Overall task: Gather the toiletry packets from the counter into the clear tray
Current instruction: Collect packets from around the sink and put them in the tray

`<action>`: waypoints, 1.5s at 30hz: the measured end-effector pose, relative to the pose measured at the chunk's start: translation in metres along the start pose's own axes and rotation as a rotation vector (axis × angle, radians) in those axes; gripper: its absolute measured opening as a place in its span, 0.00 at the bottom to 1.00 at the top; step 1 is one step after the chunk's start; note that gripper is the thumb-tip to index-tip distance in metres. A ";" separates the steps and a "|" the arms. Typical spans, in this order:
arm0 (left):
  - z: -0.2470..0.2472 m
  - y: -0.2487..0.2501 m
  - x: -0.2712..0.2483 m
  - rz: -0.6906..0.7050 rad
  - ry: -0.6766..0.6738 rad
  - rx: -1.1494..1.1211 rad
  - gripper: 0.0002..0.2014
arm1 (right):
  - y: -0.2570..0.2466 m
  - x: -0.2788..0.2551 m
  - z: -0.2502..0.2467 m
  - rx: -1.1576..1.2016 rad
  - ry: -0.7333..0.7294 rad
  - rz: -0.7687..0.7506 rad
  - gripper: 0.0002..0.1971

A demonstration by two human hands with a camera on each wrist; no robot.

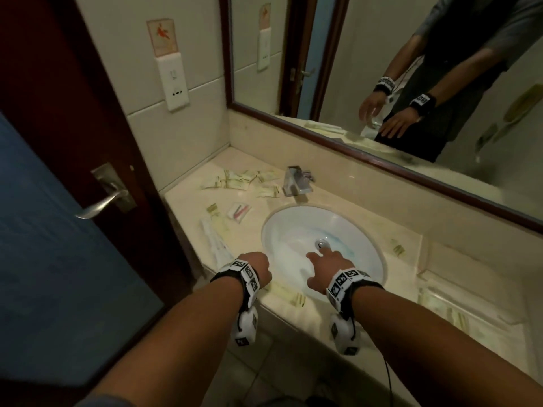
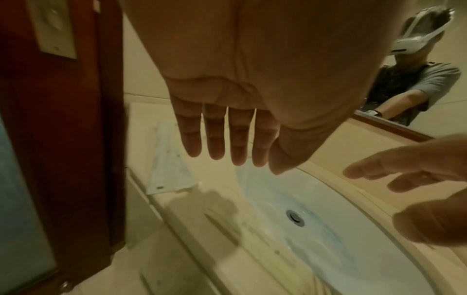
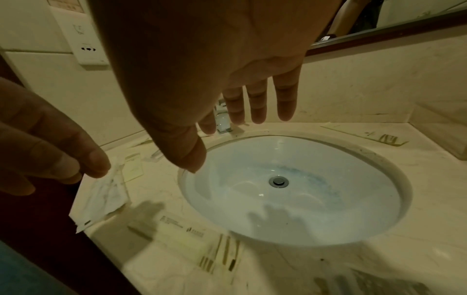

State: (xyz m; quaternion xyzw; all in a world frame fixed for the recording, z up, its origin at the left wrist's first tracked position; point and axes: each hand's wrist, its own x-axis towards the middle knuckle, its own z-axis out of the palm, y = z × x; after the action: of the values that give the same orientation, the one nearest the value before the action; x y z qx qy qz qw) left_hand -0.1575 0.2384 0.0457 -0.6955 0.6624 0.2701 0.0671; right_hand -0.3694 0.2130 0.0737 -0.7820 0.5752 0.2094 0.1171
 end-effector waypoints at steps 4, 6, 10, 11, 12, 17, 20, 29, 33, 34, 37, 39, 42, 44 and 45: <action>-0.001 -0.040 -0.007 -0.060 -0.010 -0.010 0.15 | -0.025 0.005 0.000 -0.030 -0.007 0.012 0.36; -0.003 -0.055 -0.007 -0.073 -0.009 -0.013 0.17 | -0.034 0.011 -0.001 -0.031 -0.016 0.013 0.36; -0.006 -0.076 -0.001 -0.110 -0.038 0.002 0.14 | -0.051 0.027 -0.001 -0.041 -0.033 -0.008 0.36; -0.006 -0.079 0.002 -0.121 -0.051 0.008 0.14 | -0.055 0.032 0.000 -0.044 -0.040 -0.016 0.36; -0.007 -0.081 0.005 -0.131 -0.065 0.010 0.14 | -0.059 0.037 0.001 -0.049 -0.047 -0.022 0.36; -0.021 -0.091 0.031 -0.144 -0.068 0.001 0.18 | -0.074 0.078 -0.004 -0.036 -0.066 -0.078 0.34; -0.046 -0.097 0.047 -0.170 -0.050 0.006 0.19 | -0.081 0.110 -0.017 0.010 -0.059 -0.095 0.33; -0.092 -0.116 0.109 -0.178 -0.024 0.012 0.18 | -0.091 0.198 -0.050 0.096 -0.061 -0.121 0.31; -0.098 -0.120 0.128 -0.192 -0.036 0.000 0.20 | -0.090 0.213 -0.048 0.106 -0.123 -0.121 0.32; -0.100 -0.120 0.132 -0.184 -0.033 -0.003 0.20 | -0.089 0.218 -0.048 0.109 -0.134 -0.123 0.32; -0.106 -0.122 0.148 -0.179 -0.027 -0.013 0.20 | -0.085 0.234 -0.052 0.137 -0.149 -0.109 0.34; -0.107 -0.125 0.161 -0.172 -0.032 -0.002 0.20 | -0.085 0.243 -0.057 0.144 -0.143 -0.096 0.35; -0.109 -0.127 0.184 -0.168 -0.054 0.022 0.19 | -0.087 0.255 -0.062 0.159 -0.142 -0.080 0.35; -0.110 -0.126 0.200 -0.148 -0.063 0.052 0.20 | -0.089 0.265 -0.067 0.155 -0.144 -0.085 0.36; -0.110 -0.127 0.208 -0.145 -0.056 0.051 0.22 | -0.090 0.271 -0.068 0.155 -0.143 -0.085 0.36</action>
State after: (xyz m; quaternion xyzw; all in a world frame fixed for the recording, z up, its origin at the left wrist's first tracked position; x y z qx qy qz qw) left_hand -0.0091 0.0190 0.0079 -0.7319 0.6147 0.2670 0.1229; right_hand -0.2034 -0.0183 0.0039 -0.7775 0.5460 0.2142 0.2269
